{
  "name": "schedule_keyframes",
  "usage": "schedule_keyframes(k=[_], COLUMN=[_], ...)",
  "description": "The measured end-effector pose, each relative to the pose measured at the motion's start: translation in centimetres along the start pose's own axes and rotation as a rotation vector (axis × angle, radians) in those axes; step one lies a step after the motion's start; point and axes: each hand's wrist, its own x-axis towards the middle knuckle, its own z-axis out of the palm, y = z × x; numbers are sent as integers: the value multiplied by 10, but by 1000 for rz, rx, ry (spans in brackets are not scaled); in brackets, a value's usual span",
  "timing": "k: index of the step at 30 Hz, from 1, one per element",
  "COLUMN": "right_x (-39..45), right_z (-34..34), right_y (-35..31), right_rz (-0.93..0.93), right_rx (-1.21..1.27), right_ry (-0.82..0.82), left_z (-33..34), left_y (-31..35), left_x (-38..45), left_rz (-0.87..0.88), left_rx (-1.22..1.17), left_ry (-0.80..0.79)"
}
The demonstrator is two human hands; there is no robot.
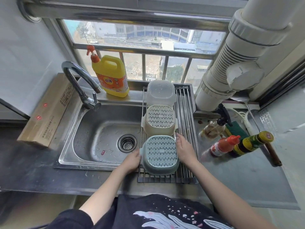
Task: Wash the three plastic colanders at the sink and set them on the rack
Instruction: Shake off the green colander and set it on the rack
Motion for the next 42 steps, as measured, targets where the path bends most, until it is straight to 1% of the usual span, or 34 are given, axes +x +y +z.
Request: schedule_keyframes(k=[2, 6, 9, 14, 18, 21, 26, 28, 30, 31, 33, 34, 36, 38, 39, 40, 42], right_x=[-4, -7, -9, -8, -10, -12, -13, -14, -16, -17, -17, -17, -18, -19, -20, -17, -15], right_z=[-1, 5, 5, 4, 0, -2, -2, -3, -2, -1, 5, 8, 13, 14, 12, 12, 11], right_y=[-4, -1, 0, -2, 5, 9, 5, 3, -3, -8, -16, -19, -20, -18, -19, -18, -19], right_rz=[-24, -84, -72, -64, -3, 35, 28, 24, -30, -73, -170, -198, -200, -169, -152, -146, -128], right_rx=[34, -90, -99, -73, -26, -15, 0, 12, 9, 2, -49, -110, -270, -364, -385, -403, -387], right_ry=[31, -40, -55, -52, -20, -33, -41, -21, 20, 35, 33, 5, -84, -140, -162, -165, -200], left_z=[-1, -1, -2, -3, -3, -2, -2, -3, -3, -2, 3, 6, 13, 20, 19, 18, 16], left_y=[-3, -4, 3, 13, 15, 14, 14, 16, 19, 23, 38, 45, 55, 54, 54, 56, 60], left_x=[1, 1, -3, -8, -11, -11, -9, -12, -13, -15, -19, -20, -20, -17, -17, -16, -16], left_rz=[-10, -31, -58, -83, -86, -91, -122, -129, -98, -55, 112, 218, 369, 375, 342, 311, 309], left_rx=[-30, -45, -15, 19, 35, 63, 53, 15, -38, -32, 41, 117, 393, 692, 760, 788, 788], left_ry=[58, 166, 207, 212, 213, 240, 250, 309, 454, 517, 569, 552, 427, 291, 252, 236, 182])
